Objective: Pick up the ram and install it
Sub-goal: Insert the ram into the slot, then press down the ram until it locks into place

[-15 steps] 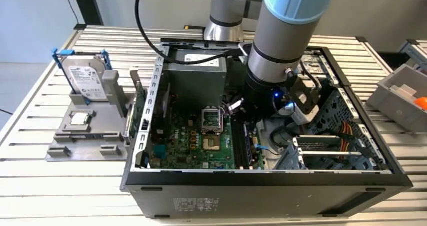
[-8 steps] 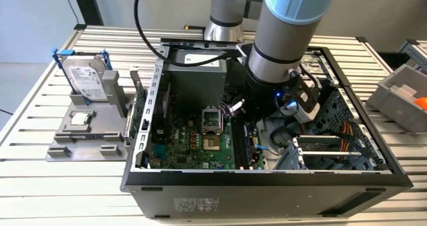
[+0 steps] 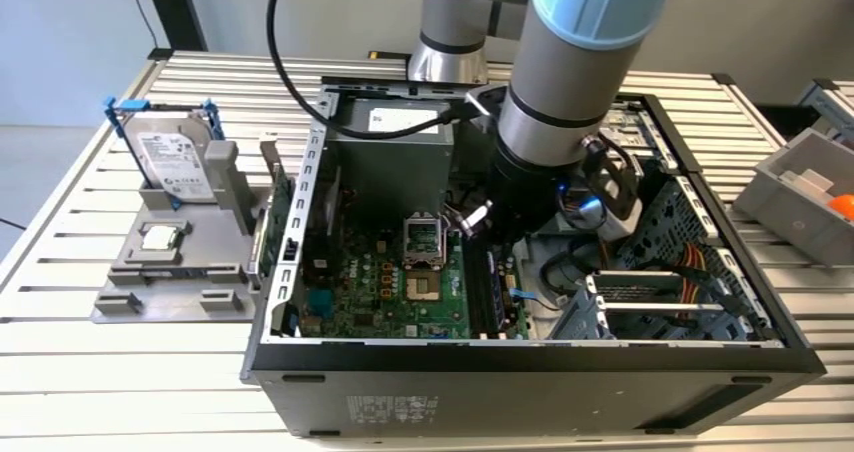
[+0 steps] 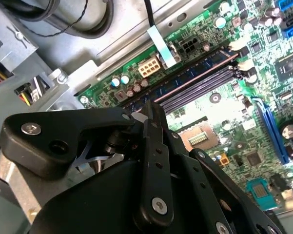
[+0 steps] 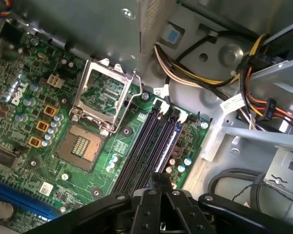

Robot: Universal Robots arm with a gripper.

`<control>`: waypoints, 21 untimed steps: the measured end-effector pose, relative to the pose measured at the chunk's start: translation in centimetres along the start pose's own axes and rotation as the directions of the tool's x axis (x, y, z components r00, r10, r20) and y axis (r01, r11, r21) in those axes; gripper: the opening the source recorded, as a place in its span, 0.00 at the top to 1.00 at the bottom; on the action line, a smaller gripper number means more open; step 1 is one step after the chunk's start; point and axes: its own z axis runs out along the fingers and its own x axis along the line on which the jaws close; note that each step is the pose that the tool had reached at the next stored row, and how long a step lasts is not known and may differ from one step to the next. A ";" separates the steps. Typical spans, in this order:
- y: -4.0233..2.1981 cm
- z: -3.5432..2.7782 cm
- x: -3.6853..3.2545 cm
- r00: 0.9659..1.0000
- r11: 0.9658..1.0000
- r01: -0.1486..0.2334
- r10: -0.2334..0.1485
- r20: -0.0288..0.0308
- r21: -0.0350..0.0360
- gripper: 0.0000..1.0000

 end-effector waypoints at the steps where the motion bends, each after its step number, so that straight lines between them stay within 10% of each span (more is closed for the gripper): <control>1: -0.01 0.00 -0.03 1.000 1.000 0.012 -0.012 -0.001 0.000 1.00; 11: -0.06 0.01 -0.12 0.987 0.987 0.160 -0.160 -0.007 -0.006 1.00; 21: -0.07 0.03 -0.15 0.948 0.948 0.317 -0.317 -0.012 -0.014 1.00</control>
